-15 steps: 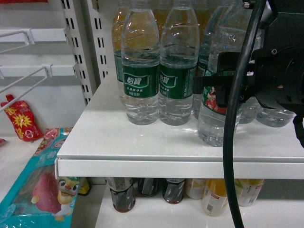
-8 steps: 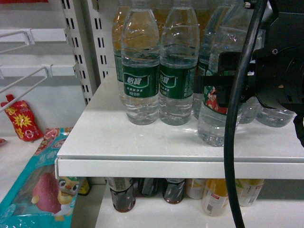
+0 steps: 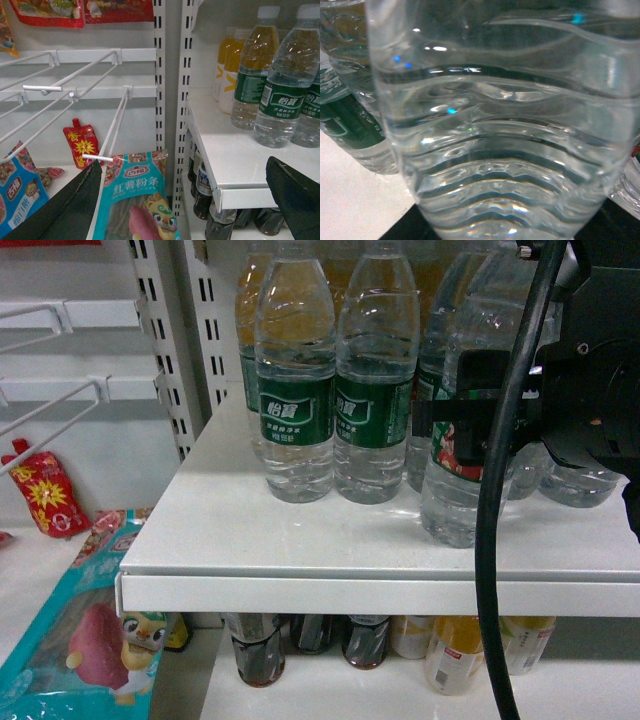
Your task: Move water from second to third shelf
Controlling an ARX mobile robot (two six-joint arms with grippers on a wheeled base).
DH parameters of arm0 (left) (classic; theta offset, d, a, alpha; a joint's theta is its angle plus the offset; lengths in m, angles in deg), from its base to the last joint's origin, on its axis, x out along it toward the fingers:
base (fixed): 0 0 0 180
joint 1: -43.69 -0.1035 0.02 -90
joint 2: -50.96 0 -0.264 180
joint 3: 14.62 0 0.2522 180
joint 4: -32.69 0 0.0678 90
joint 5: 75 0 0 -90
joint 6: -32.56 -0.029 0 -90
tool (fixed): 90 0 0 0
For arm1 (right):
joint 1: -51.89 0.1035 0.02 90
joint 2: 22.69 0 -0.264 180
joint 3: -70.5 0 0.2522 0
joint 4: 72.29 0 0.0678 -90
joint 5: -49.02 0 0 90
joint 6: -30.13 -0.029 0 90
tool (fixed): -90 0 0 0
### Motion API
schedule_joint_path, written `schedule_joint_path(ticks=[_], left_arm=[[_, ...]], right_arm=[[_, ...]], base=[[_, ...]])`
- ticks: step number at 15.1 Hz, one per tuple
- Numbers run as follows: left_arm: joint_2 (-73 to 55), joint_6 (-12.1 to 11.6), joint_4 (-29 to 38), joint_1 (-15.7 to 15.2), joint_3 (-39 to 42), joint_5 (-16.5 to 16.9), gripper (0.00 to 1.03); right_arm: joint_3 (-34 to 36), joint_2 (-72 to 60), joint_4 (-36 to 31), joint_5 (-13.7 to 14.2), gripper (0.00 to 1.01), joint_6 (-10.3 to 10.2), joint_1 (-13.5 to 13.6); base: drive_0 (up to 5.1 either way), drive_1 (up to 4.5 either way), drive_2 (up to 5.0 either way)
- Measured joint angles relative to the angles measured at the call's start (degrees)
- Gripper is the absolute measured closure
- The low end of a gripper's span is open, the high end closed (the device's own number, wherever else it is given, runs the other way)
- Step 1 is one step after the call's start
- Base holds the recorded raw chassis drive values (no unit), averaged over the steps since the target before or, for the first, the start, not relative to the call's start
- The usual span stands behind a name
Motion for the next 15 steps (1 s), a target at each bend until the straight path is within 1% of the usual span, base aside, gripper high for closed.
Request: schedule_joint_path(ticks=[3,4,5,7,10,14,15], left_arm=[[0.0,0.0,-0.02,0.0,0.0,0.0,0.05],[0.0,0.0,0.0,0.0,0.0,0.0,0.05],[0.0,0.0,0.0,0.0,0.0,0.0,0.05],[0.0,0.0,0.0,0.0,0.0,0.0,0.05],[0.0,0.0,0.0,0.0,0.0,0.0,0.05],[0.0,0.0,0.0,0.0,0.0,0.0,0.05],[0.0,0.0,0.0,0.0,0.0,0.0,0.05]], right_arm=[[-0.39,0.76,-1.42,0.46,0.11,0.2,-0.76],[-0.59,0.94,-1.44,0.46,0.01,0.17,-0.79],[-0.66,0.94,-1.33,0.42,0.04,0.2,-0.79],[-0.7,0.98,-0.02,0.15,0.03,0.15,-0.74],[-0.68,3.17,2.64,-1.18,0.03,-0.07,-0.81],[1.42,9.53,7.78,-5.4,0.03,0.02,-2.38],[2.38,11.8,9.09,-7.04,0.03,0.31,-3.3]], base=[[0.0,0.0,0.0],[0.0,0.0,0.0],[0.0,0.0,0.0],[0.0,0.0,0.0],[0.0,0.0,0.0],[0.0,0.0,0.0],[0.0,0.0,0.0]])
